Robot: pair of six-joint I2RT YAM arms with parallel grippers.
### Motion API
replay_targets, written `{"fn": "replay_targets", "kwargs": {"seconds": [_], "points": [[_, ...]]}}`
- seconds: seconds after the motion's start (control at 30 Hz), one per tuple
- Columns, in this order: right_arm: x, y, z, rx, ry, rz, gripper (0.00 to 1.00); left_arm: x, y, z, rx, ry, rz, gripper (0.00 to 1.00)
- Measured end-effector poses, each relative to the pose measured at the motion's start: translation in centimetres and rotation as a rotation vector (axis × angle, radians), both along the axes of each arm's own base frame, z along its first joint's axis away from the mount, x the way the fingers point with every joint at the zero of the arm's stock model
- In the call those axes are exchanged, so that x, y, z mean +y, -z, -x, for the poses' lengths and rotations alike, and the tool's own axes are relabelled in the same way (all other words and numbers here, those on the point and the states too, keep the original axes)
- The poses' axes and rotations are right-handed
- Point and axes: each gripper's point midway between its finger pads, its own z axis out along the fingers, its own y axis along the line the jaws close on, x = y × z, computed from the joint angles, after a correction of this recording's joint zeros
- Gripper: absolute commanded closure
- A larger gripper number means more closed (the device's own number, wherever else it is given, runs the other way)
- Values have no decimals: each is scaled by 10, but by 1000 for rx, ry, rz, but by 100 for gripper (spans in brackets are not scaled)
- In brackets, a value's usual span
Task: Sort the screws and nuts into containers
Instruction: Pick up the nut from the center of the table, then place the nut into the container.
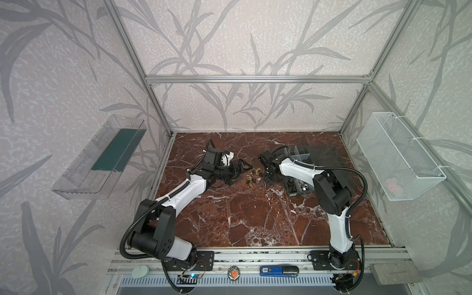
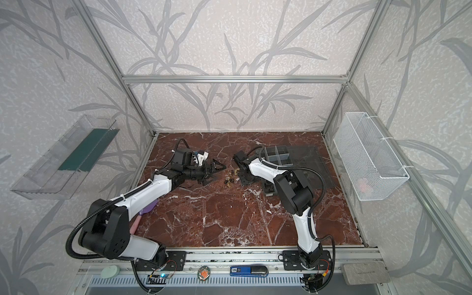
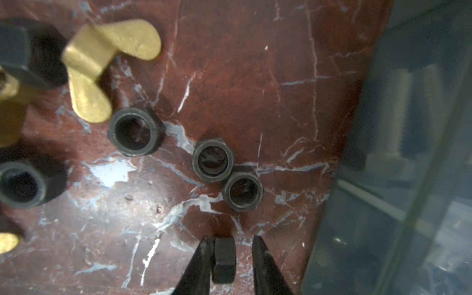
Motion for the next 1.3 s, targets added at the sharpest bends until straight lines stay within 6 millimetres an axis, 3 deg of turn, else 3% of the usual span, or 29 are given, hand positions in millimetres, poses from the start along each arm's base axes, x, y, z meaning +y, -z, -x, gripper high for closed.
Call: {"fn": "replay_targets", "kwargs": {"seconds": [0.3,0.53,0.83,1.07,1.3], "points": [[3,3,1,11,-4,-11,87,0,6,-1,15,0,-6,0],[-1,-3,-1,5,2,-17,88,-2,5,-6,16,1,-6,0],[-11,-65,-14,-105,33,-104,89,-6,-2,-13,3,4,-1,0],[-48,-106,-30,-182,120,-153,89,-15,-5,-16,-1,24,1,0],[-95,-103,-56,-194,242,-149,88,-20,-3,-16,7,35,-2,1]]}}
